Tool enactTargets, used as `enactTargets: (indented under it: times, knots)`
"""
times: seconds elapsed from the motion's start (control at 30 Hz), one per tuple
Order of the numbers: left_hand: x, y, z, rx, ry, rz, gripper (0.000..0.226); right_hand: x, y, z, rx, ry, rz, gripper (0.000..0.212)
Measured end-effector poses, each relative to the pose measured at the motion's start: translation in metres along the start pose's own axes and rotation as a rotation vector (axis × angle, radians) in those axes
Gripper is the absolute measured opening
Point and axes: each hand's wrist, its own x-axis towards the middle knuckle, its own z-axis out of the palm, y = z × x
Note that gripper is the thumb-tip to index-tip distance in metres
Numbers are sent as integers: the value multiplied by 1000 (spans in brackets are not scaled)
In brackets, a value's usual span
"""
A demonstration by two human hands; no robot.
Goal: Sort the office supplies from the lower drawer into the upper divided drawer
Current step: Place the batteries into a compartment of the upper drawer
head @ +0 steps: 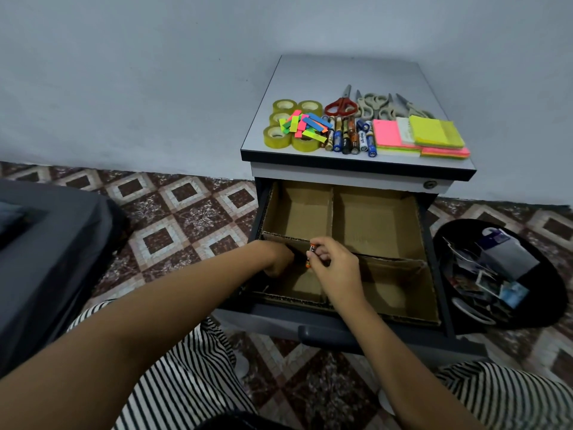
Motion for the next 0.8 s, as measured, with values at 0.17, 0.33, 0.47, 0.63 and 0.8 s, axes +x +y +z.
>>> enactTargets:
  times: [0.17,0.33,0.47,0.63,0.8]
  knots:
    - [5,4,9,103,9,-34,43,-1,0,-1,17,3,5,23]
    - [3,7,15,198,-11,-40,37,-1,-1,-1,4,11,-2,23]
    - [-2,11,15,252,-13,-34,36,-1,0,-1,13,10,0,23]
    - [-8,14,15,326,3,-18,34,-1,0,-1,13,10,5,23]
    - [-24,4,8,222,232,100,24,0,-1,-2,27,-1,36,24]
